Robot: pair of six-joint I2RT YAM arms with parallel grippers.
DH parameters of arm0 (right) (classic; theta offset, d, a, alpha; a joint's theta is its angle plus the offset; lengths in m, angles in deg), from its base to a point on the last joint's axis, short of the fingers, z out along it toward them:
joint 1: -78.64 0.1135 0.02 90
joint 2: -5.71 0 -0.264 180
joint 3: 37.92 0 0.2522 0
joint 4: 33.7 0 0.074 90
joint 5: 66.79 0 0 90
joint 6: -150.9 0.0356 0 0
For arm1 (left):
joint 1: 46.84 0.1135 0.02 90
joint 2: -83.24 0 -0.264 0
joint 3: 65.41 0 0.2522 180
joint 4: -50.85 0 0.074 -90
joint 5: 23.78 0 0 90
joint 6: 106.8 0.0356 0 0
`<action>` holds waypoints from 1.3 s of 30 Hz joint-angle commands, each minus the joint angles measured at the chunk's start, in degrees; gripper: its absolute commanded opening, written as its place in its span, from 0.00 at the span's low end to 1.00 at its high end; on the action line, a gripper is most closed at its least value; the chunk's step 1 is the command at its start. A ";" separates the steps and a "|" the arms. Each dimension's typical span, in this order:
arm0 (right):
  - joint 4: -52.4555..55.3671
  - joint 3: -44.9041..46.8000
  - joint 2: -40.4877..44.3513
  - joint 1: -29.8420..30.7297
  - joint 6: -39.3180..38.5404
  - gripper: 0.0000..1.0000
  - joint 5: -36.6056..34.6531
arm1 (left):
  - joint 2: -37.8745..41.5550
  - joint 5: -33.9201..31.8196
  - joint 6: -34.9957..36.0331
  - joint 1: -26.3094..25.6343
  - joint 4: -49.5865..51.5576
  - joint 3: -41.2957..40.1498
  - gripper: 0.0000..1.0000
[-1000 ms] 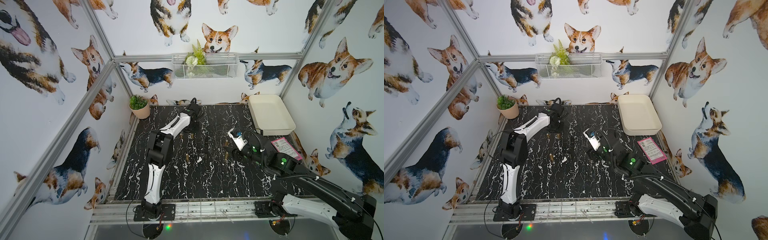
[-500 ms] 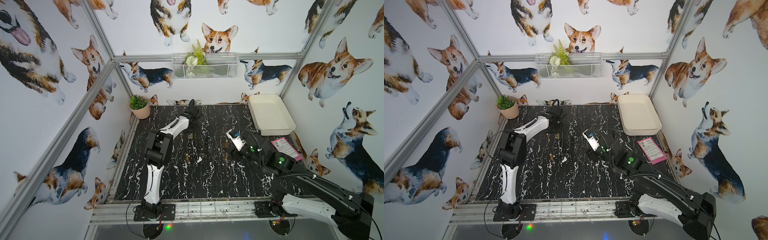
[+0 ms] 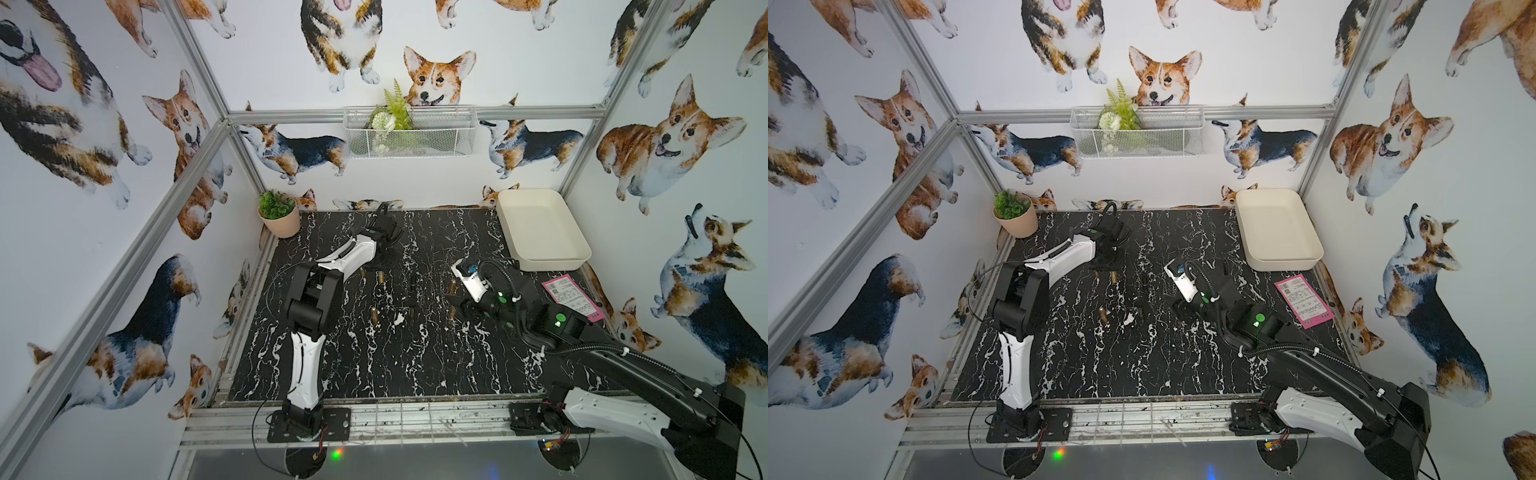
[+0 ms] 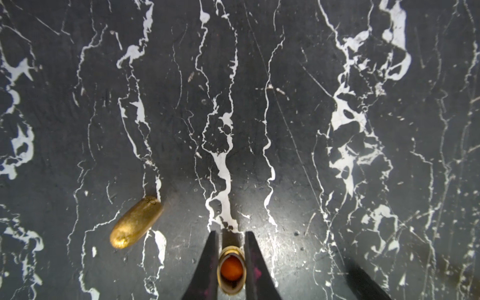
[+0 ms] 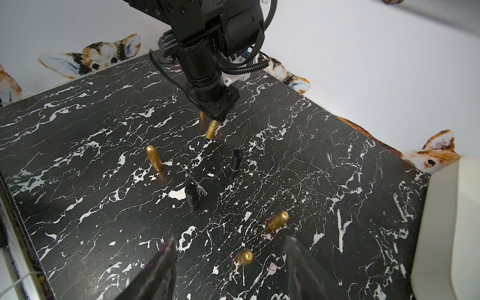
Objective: Open the lipstick cap
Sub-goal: Place the lipstick at the center of the board.
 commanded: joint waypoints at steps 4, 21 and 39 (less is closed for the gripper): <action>-1.03 0.18 -0.07 -0.05 -0.40 0.68 -0.40 | 3.68 -2.79 -1.45 -0.28 -3.69 -3.75 0.05; -0.81 0.18 -0.86 -0.05 -0.65 0.68 -0.52 | 10.07 -11.49 -1.30 -3.60 -19.88 -16.00 0.04; -0.60 0.10 -1.47 -0.05 -0.71 0.68 -0.54 | 10.38 -15.20 -4.17 -5.37 -28.66 -21.58 0.06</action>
